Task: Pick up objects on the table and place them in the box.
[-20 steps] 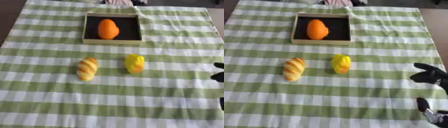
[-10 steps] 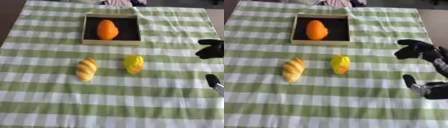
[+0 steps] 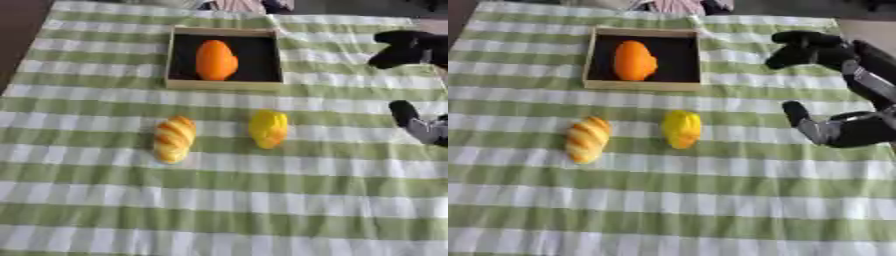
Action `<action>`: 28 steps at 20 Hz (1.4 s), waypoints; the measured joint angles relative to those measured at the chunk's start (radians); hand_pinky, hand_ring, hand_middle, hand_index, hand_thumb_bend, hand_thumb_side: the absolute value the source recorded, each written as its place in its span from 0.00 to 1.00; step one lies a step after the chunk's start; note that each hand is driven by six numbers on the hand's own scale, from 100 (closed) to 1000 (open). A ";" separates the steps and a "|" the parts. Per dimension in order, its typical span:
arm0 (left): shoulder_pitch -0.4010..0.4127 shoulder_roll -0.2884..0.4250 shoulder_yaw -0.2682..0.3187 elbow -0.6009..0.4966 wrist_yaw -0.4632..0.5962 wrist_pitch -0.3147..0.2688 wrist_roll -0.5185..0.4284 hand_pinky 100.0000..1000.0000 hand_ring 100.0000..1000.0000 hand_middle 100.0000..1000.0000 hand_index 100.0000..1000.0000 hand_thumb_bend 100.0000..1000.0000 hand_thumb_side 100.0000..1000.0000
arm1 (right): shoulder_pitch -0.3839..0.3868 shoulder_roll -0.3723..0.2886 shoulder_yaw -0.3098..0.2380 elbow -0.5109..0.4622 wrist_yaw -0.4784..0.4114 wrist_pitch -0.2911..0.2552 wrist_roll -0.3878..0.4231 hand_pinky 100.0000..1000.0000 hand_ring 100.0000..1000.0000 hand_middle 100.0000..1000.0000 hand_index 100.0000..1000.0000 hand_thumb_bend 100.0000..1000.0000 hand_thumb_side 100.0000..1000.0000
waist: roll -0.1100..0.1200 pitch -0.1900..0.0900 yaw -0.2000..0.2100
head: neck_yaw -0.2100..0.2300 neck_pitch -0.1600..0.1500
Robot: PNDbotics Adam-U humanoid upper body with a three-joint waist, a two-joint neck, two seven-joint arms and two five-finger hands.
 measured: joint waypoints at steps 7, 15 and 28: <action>-0.028 -0.001 -0.015 -0.002 0.009 -0.002 -0.007 0.73 0.72 0.62 0.80 0.00 0.52 | -0.086 -0.002 0.042 -0.012 -0.021 0.109 0.111 0.99 1.00 0.80 0.88 0.00 0.13 | -0.002 0.000 0.046 | -0.034 0.000; -0.064 -0.001 -0.040 -0.011 0.022 -0.002 -0.007 0.73 0.72 0.62 0.80 0.00 0.52 | -0.189 0.034 0.141 -0.012 0.071 0.193 0.231 1.00 1.00 0.82 0.91 0.00 0.11 | -0.004 -0.006 0.072 | -0.060 0.005; -0.070 -0.010 -0.046 -0.016 0.029 0.010 -0.012 0.73 0.72 0.62 0.80 0.00 0.52 | -0.323 0.145 0.211 0.049 0.213 0.272 0.452 1.00 1.00 0.83 0.92 0.00 0.15 | 0.001 -0.013 0.064 | -0.066 0.015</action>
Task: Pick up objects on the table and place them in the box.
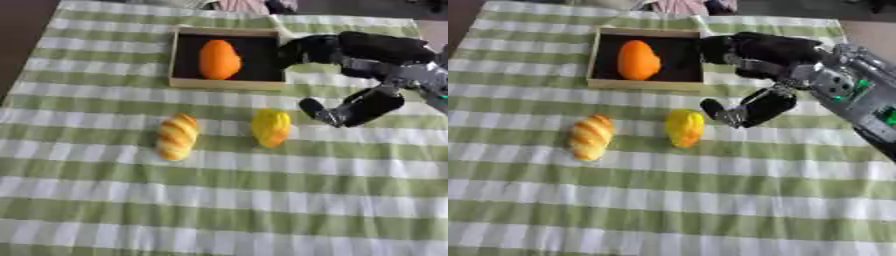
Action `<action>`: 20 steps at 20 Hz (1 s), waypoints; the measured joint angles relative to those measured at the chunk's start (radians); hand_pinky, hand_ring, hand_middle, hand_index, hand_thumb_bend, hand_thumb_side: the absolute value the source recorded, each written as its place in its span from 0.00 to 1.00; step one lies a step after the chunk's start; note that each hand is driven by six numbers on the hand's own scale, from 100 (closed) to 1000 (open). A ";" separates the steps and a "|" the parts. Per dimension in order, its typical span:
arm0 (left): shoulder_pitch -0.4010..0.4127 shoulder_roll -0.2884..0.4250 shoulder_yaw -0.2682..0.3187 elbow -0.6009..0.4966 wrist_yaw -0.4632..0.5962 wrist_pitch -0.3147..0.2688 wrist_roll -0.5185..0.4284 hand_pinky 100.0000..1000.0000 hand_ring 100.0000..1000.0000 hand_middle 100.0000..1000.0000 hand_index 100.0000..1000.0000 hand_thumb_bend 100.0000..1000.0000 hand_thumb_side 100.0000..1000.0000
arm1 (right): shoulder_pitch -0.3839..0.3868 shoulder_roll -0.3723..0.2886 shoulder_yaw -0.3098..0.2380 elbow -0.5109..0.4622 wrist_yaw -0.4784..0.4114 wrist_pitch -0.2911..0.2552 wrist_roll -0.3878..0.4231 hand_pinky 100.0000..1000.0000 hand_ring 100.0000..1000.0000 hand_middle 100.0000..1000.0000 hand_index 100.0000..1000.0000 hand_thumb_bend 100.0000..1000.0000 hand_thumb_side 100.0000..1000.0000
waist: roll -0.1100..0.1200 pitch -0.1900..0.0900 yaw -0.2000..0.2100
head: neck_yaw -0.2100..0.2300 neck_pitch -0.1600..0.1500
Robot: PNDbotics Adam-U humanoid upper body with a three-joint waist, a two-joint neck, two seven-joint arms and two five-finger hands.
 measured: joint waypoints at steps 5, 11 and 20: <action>0.000 0.000 0.000 0.000 0.003 0.003 -0.003 0.73 0.72 0.62 0.80 0.00 0.52 | -0.016 0.031 0.017 0.026 0.043 0.015 0.050 1.00 1.00 0.84 0.93 0.00 0.17 | 0.000 -0.003 0.000 | 0.002 0.004; 0.001 -0.001 -0.003 0.000 0.004 0.007 -0.006 0.73 0.72 0.62 0.80 0.00 0.52 | -0.055 0.074 0.032 0.055 0.104 0.045 0.064 1.00 1.00 0.84 0.93 0.00 0.19 | 0.001 -0.006 -0.005 | 0.011 0.008; 0.001 -0.001 -0.005 0.000 0.011 0.012 -0.012 0.73 0.72 0.61 0.80 0.00 0.52 | -0.065 0.119 0.060 0.092 0.160 0.068 0.074 1.00 1.00 0.86 0.93 0.00 0.25 | 0.002 -0.011 -0.011 | 0.020 0.008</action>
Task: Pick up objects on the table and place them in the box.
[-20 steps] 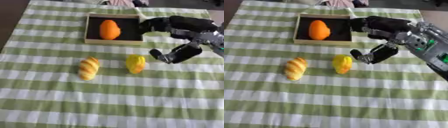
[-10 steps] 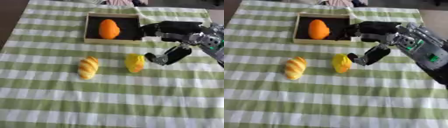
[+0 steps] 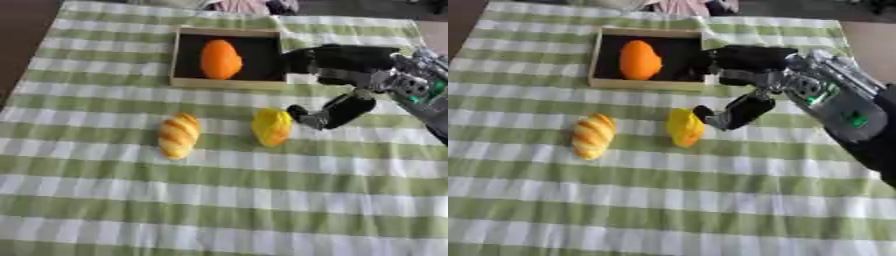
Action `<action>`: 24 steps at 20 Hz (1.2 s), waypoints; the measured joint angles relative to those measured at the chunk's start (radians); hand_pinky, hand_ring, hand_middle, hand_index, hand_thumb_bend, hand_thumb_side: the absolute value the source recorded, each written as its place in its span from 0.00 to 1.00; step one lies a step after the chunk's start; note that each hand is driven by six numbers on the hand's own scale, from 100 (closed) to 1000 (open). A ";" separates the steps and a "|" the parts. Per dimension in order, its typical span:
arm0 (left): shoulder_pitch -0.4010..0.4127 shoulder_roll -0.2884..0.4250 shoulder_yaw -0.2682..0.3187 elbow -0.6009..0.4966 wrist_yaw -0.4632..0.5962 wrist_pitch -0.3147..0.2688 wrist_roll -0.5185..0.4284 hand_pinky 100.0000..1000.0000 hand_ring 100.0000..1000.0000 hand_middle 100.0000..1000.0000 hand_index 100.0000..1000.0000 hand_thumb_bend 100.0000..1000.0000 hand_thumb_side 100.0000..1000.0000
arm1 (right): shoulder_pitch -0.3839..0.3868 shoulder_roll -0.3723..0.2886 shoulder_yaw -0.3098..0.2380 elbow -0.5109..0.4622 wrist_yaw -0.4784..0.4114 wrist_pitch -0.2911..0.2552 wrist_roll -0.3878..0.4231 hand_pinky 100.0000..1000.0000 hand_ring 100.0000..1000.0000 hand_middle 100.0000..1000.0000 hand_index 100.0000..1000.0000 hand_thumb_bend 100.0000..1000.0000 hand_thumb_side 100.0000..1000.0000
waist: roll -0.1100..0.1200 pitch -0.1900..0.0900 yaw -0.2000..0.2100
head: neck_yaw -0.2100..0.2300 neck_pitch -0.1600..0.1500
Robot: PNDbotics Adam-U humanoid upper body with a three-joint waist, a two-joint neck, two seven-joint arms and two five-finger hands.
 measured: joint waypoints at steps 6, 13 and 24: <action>0.005 -0.007 0.000 0.000 0.002 0.004 -0.004 0.73 0.72 0.61 0.80 0.00 0.52 | -0.011 0.028 0.020 0.018 0.035 0.029 0.003 1.00 1.00 0.85 0.94 0.00 0.31 | 0.003 -0.007 -0.003 | 0.001 0.001; 0.014 -0.008 0.000 0.000 0.002 0.008 -0.007 0.73 0.72 0.61 0.80 0.00 0.52 | -0.010 0.044 0.032 0.020 0.053 0.056 0.014 1.00 1.00 0.85 0.95 0.00 0.31 | 0.003 -0.019 -0.011 | 0.015 0.013; 0.016 -0.009 0.000 0.000 0.006 0.011 -0.011 0.73 0.72 0.61 0.80 0.00 0.52 | -0.002 0.076 0.045 0.030 0.088 0.074 0.035 1.00 1.00 0.85 0.95 0.00 0.32 | 0.010 -0.019 -0.014 | 0.028 0.017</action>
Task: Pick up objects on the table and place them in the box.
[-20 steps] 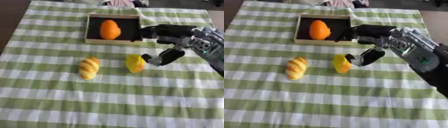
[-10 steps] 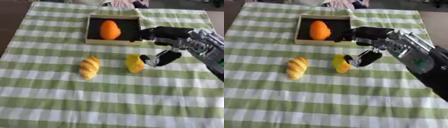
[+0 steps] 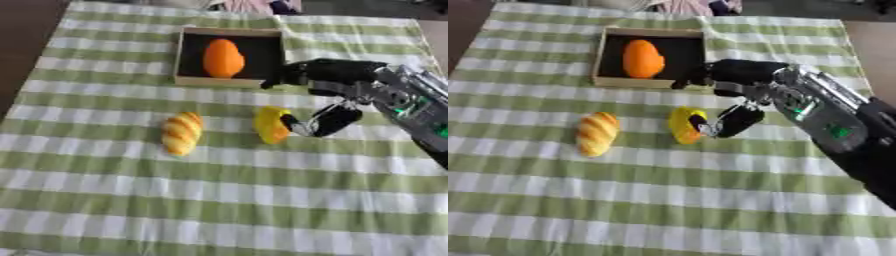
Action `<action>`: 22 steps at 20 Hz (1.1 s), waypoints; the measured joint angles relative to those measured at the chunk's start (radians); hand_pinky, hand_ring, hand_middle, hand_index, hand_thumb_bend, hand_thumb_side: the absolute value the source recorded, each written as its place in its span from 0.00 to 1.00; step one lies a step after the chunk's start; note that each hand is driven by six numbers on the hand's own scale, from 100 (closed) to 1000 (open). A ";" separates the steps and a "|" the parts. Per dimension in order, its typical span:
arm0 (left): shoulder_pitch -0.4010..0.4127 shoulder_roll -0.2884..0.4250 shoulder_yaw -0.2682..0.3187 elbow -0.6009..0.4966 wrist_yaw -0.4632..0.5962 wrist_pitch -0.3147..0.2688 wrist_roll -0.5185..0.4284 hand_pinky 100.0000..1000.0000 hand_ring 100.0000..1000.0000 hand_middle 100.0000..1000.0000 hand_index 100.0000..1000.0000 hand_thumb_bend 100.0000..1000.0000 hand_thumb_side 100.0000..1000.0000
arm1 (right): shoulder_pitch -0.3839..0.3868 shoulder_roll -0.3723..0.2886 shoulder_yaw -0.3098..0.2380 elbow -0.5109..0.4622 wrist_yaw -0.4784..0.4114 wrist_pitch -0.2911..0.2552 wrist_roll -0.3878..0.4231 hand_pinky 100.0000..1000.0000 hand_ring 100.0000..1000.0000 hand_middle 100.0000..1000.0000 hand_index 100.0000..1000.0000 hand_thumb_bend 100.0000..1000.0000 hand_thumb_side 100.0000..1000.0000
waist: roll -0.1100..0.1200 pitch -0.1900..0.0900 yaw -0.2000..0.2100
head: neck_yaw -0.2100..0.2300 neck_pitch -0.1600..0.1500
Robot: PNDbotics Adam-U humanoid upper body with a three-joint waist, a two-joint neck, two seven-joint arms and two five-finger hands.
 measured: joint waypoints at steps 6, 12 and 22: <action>0.001 0.000 0.000 0.000 0.004 0.001 -0.001 0.73 0.72 0.61 0.80 0.00 0.52 | -0.010 0.016 0.010 0.003 0.012 0.004 0.008 1.00 1.00 0.86 0.96 0.00 0.32 | 0.002 0.000 0.000 | 0.002 0.000; 0.001 -0.001 -0.001 0.000 0.005 0.004 -0.005 0.73 0.72 0.61 0.80 0.00 0.52 | -0.016 0.024 0.019 0.015 0.032 -0.003 0.021 1.00 1.00 0.87 0.97 0.00 0.32 | 0.000 0.000 0.000 | 0.001 0.000; 0.001 -0.008 -0.005 0.001 0.011 0.006 -0.012 0.73 0.71 0.60 0.80 0.00 0.52 | -0.016 0.029 0.024 0.057 0.133 -0.067 -0.030 1.00 1.00 0.87 0.97 0.00 0.32 | -0.002 0.013 0.000 | -0.002 0.000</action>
